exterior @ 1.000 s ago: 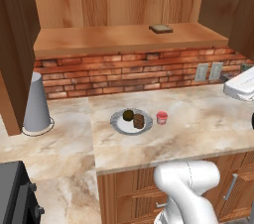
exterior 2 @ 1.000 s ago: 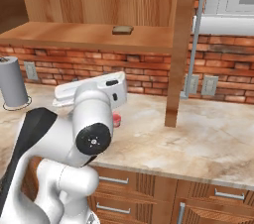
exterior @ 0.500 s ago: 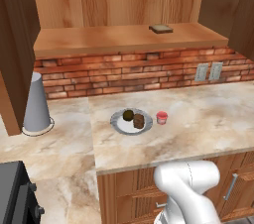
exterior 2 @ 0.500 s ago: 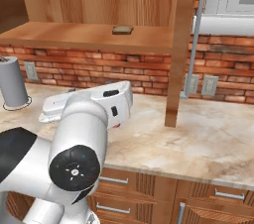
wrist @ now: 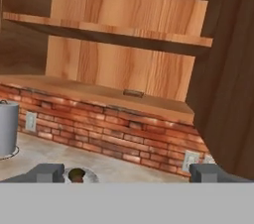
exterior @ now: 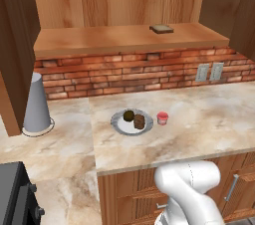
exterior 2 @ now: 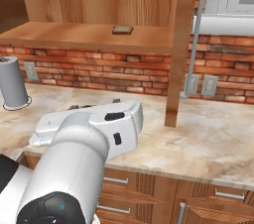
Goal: Pick the avocado and bread from the counter and place them on the plate. Then pick the jam from the cabinet and place it next to the plate. Lastly close the cabinet door.
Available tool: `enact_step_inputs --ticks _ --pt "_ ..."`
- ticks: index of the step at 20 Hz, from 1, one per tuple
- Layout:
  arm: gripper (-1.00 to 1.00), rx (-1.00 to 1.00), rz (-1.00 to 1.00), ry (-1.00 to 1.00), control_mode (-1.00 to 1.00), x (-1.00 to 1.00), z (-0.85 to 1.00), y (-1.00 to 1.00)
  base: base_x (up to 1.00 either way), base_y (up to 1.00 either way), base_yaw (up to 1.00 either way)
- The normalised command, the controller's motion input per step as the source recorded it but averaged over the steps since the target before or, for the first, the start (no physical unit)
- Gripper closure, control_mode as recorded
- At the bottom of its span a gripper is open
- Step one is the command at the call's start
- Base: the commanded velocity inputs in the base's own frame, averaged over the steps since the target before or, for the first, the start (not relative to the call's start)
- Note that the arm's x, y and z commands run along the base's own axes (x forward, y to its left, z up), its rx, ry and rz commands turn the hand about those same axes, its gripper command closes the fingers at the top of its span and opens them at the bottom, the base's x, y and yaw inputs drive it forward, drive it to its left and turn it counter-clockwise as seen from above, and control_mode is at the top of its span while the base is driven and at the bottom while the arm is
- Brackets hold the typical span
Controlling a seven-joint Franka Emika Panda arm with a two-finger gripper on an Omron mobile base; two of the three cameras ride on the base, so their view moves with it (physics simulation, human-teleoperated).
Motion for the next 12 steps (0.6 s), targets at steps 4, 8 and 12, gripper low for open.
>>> enact_step_inputs --ticks 4,8,12 --pt "-1.0 0.06 -0.07 -0.07 -1.0 -0.16 0.03 -0.34 0.0 0.0 0.0" --pt "-1.0 0.06 -0.04 -0.07 -1.0 -0.07 0.06 -0.3 0.0 0.0 0.0" --pt "-1.0 0.05 -0.01 -0.07 -1.0 0.0 0.04 -0.25 0.0 0.0 0.0"
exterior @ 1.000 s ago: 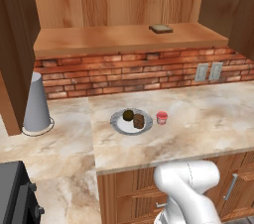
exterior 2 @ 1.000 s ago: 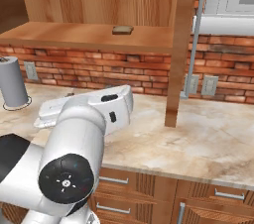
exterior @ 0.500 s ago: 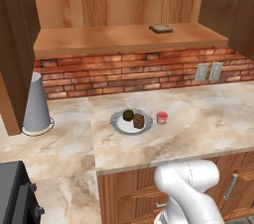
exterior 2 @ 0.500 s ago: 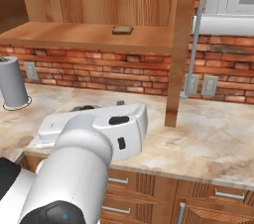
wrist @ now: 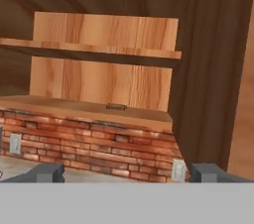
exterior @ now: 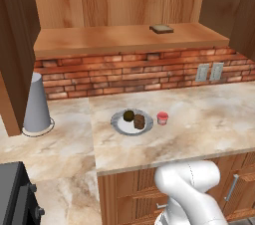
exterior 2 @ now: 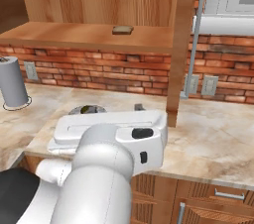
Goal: Pick the avocado and bread from the counter and place them on the plate. Then pick the jam from the cabinet and place it next to the plate. Lastly close the cabinet door.
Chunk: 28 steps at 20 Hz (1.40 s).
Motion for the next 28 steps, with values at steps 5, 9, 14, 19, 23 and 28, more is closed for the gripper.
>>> enact_step_inputs --ticks 5,9,14,19,23,28 --pt "-1.0 0.07 0.0 -0.01 -1.0 0.01 0.05 -0.29 0.0 0.0 0.0" --pt "-1.0 0.06 0.04 0.0 -1.0 0.0 0.0 -0.31 0.0 0.0 0.0" --pt "-1.0 0.01 0.08 0.01 -1.0 -0.03 -0.06 -0.23 0.0 0.0 0.0" --pt "-1.0 0.02 0.09 0.0 -1.0 -0.01 -0.08 -0.16 0.0 0.0 0.0" --pt "-1.0 0.07 0.09 0.0 -1.0 0.07 0.0 -0.23 0.0 0.0 0.0" --pt "-1.0 0.06 0.08 0.01 -1.0 0.16 0.0 -0.25 0.0 0.0 0.0"
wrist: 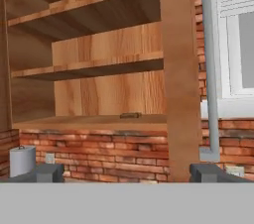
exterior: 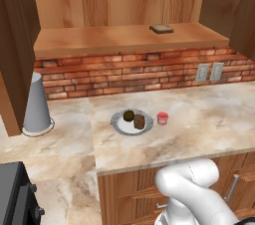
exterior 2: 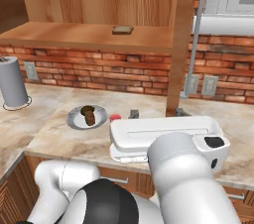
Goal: Pick the avocado and bread from the counter and place them on the plate. Then pick the jam from the cabinet and place it next to the plate. Lastly close the cabinet door.
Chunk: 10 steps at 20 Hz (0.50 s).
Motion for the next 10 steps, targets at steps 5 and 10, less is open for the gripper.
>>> enact_step_inputs --ticks 5,10 --pt "-1.0 0.07 0.1 0.02 -1.0 0.05 0.01 -0.33 0.0 0.0 0.0" --pt "-1.0 0.07 0.11 0.05 -1.0 0.18 0.0 -0.31 0.0 0.0 0.0"
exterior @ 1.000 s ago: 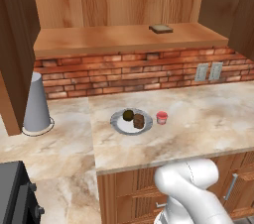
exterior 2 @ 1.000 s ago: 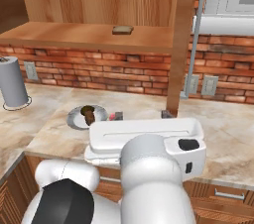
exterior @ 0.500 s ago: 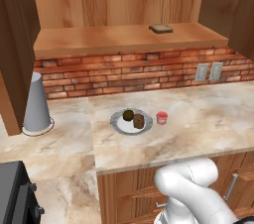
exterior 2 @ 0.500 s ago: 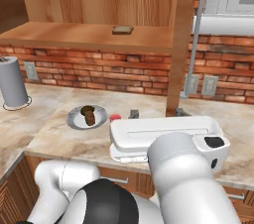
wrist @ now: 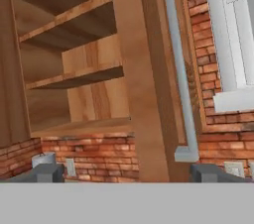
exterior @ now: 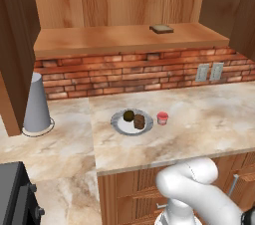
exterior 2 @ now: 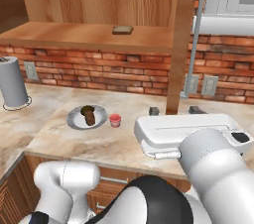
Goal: Pick the avocado and bread from the counter and place them on the plate. Then pick the jam from the cabinet and place it next to the plate. Lastly close the cabinet door.
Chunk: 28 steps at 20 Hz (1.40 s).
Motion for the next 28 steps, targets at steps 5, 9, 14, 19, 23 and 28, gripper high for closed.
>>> enact_step_inputs --ticks 5,9,14,19,23,28 --pt "-1.0 0.08 0.14 0.05 -1.0 0.25 0.0 -0.29 0.0 0.0 0.0" --pt "-1.0 0.07 0.16 0.05 -1.0 0.24 -0.02 -0.26 0.0 0.0 0.0" --pt "-1.0 0.03 0.14 0.04 -1.0 0.23 -0.16 -0.2 0.0 0.0 0.0" --pt "-1.0 0.0 0.1 0.0 -1.0 0.24 -0.2 -0.23 0.0 0.0 0.0" --pt "-1.0 0.02 0.07 0.0 -1.0 0.47 0.0 -0.23 0.0 0.0 0.0" --pt "-1.0 0.03 0.07 0.0 -1.0 0.56 0.0 -0.2 0.0 0.0 0.0"
